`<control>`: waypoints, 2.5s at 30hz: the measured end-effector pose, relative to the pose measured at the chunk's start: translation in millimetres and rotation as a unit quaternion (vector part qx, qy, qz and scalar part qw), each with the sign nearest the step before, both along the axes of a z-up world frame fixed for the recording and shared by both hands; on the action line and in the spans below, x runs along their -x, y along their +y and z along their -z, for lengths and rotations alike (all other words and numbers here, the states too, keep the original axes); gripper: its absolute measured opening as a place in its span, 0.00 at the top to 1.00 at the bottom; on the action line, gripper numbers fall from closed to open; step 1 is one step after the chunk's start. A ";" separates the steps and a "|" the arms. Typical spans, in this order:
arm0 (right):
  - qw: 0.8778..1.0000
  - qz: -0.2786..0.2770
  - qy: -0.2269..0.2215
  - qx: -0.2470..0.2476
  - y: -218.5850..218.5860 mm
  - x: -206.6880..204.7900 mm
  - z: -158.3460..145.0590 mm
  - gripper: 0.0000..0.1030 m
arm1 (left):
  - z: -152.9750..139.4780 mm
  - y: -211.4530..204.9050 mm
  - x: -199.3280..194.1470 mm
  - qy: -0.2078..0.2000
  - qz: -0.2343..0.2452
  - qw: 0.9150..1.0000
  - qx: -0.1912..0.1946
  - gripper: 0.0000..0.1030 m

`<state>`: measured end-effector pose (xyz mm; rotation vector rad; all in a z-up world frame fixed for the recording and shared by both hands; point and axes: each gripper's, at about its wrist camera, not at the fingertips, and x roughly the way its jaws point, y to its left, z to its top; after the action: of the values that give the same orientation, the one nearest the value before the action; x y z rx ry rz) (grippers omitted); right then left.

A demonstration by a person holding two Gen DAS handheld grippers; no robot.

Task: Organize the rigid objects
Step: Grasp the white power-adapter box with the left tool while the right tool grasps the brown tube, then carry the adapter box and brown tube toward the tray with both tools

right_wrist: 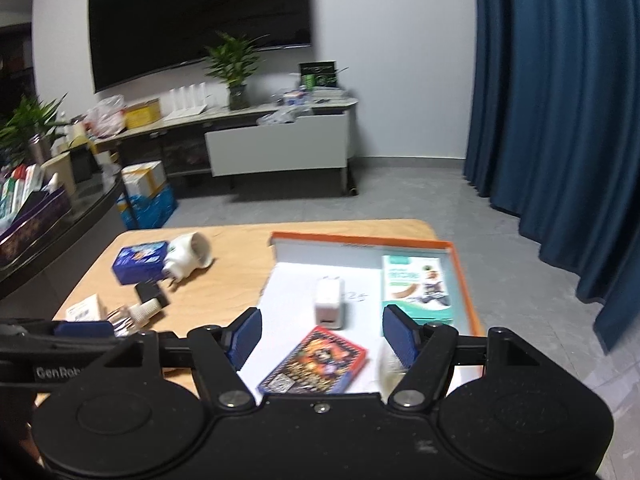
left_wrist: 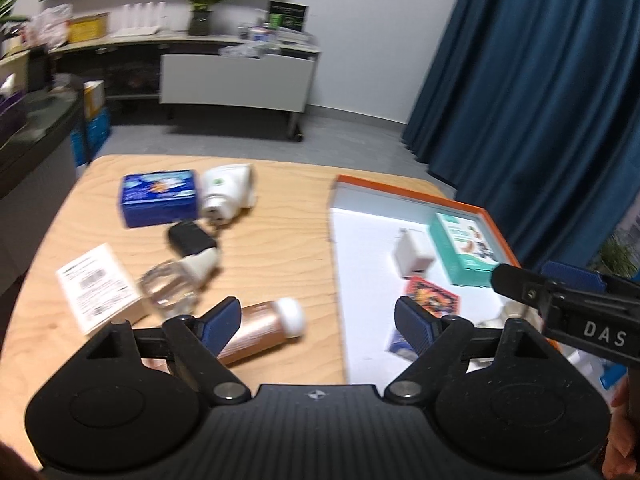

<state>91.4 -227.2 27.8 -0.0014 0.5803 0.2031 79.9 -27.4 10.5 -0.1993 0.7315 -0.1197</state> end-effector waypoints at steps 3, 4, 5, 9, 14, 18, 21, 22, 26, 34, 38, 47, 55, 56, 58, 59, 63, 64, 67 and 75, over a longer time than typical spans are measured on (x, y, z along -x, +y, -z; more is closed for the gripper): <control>1.000 -0.013 0.002 0.003 9.2 1.8 1.3 0.22 | 2.5 15.8 3.6 0.001 -0.026 1.000 0.004 0.17; 1.000 -0.016 0.003 0.003 11.7 2.5 1.7 0.22 | 3.1 20.4 5.0 0.000 -0.036 0.999 0.005 0.16; 1.000 -0.020 0.004 0.004 13.5 3.6 2.2 0.22 | 4.2 25.8 6.1 -0.001 -0.046 0.999 0.004 0.16; 0.999 -0.032 0.005 0.013 20.9 6.2 4.8 0.22 | 10.8 51.7 5.4 0.004 -0.111 0.994 0.005 0.15; 0.999 -0.032 0.012 0.010 20.6 4.7 9.0 0.22 | 22.6 82.9 -6.5 0.023 -0.198 0.980 0.015 0.15; 0.999 -0.033 0.016 0.011 20.2 3.5 12.0 0.22 | 27.9 101.9 -24.6 0.040 -0.245 0.968 0.029 0.14; 0.999 -0.033 0.018 0.010 19.7 2.0 13.8 0.22 | 29.4 110.8 -42.6 0.049 -0.267 0.962 0.025 0.13; 0.999 -0.032 0.019 0.009 19.4 1.3 14.2 0.22 | 30.6 112.4 -49.2 0.054 -0.273 0.960 0.016 0.12; 0.999 -0.034 0.020 0.009 18.2 -1.4 15.3 0.22 | 41.1 116.5 -62.5 0.084 -0.268 0.960 -0.008 0.12; 0.998 -0.050 0.034 0.010 26.6 -6.9 25.6 0.22 | 53.4 128.5 -31.0 0.074 -0.217 0.972 -0.047 0.15; 0.995 -0.088 0.040 0.017 44.1 -8.4 30.0 0.22 | 52.7 121.3 -34.6 0.055 -0.175 0.981 -0.065 0.40; 0.960 -0.263 0.037 0.087 96.5 -17.2 37.0 0.20 | 44.3 124.4 -19.5 0.024 -0.154 0.988 -0.005 0.42; 0.889 -0.412 0.054 0.190 144.9 -53.5 56.8 0.20 | 32.3 127.1 4.5 0.008 -0.132 0.991 0.010 0.42; 0.883 -0.422 0.059 0.194 150.2 -59.1 59.6 0.20 | 32.4 128.3 6.8 0.008 -0.131 0.991 0.015 0.42; 0.880 -0.429 0.077 0.188 156.5 -71.2 64.8 0.19 | 33.7 131.1 8.8 0.009 -0.132 0.991 0.021 0.42; 0.881 -0.432 0.093 0.169 157.3 -76.7 66.0 0.19 | 34.7 132.3 9.5 0.010 -0.134 0.991 0.024 0.42; 0.905 -0.381 0.164 0.095 153.5 -90.3 74.7 0.20 | 37.0 138.7 9.7 0.009 -0.141 0.989 0.037 0.42; 0.913 -0.360 0.172 0.079 149.2 -88.4 75.3 0.31 | 37.2 139.5 9.6 0.008 -0.141 0.989 0.041 0.42; 0.922 -0.337 0.185 0.038 135.5 -73.2 73.4 0.55 | 38.0 140.2 10.6 0.005 -0.140 0.989 0.047 0.42; 0.946 -0.286 0.126 0.088 156.6 -33.7 82.5 0.54 | 41.4 135.3 13.7 0.006 -0.139 0.989 0.050 0.42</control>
<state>125.1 -70.6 -54.7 -0.3243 0.8445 0.7250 66.3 107.9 -30.8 -0.3948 0.7042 0.1105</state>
